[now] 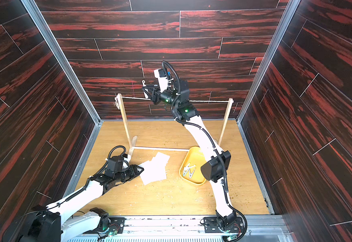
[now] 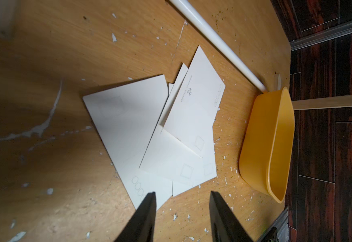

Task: Remove the postcards from the strings
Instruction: Place the postcard on the postcard, then place the clamp in the storage box.

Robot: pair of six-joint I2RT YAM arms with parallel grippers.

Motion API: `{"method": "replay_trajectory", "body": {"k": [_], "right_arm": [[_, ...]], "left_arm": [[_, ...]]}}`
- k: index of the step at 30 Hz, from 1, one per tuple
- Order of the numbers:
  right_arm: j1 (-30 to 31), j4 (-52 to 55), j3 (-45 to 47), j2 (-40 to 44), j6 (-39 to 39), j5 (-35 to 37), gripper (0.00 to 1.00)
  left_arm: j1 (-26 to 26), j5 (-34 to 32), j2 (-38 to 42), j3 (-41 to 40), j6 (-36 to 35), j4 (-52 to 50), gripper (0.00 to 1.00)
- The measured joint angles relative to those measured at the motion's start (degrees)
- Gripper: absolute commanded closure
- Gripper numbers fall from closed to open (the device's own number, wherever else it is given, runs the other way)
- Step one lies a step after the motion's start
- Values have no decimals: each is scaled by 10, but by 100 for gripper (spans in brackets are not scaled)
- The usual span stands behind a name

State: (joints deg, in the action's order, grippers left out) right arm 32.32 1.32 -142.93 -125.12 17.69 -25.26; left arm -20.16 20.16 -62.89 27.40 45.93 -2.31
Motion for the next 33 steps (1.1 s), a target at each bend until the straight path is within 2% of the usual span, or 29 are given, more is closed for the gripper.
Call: {"method": "replay_trajectory", "body": {"k": [8, 13, 24, 33], "right_arm": [[-15, 12, 21, 45, -10, 12, 74], [-19, 5, 88, 110, -23, 21, 74], [-26, -79, 444, 358, -48, 39, 74], [-36, -128, 736, 570, -51, 94, 74]], "left_arm": [[-9, -2, 41, 21, -16, -3, 53], [-19, -2, 51, 46, -24, -3, 53], [-55, -13, 45, 96, -40, 0, 51], [-79, -24, 18, 127, -46, 24, 45]]}}
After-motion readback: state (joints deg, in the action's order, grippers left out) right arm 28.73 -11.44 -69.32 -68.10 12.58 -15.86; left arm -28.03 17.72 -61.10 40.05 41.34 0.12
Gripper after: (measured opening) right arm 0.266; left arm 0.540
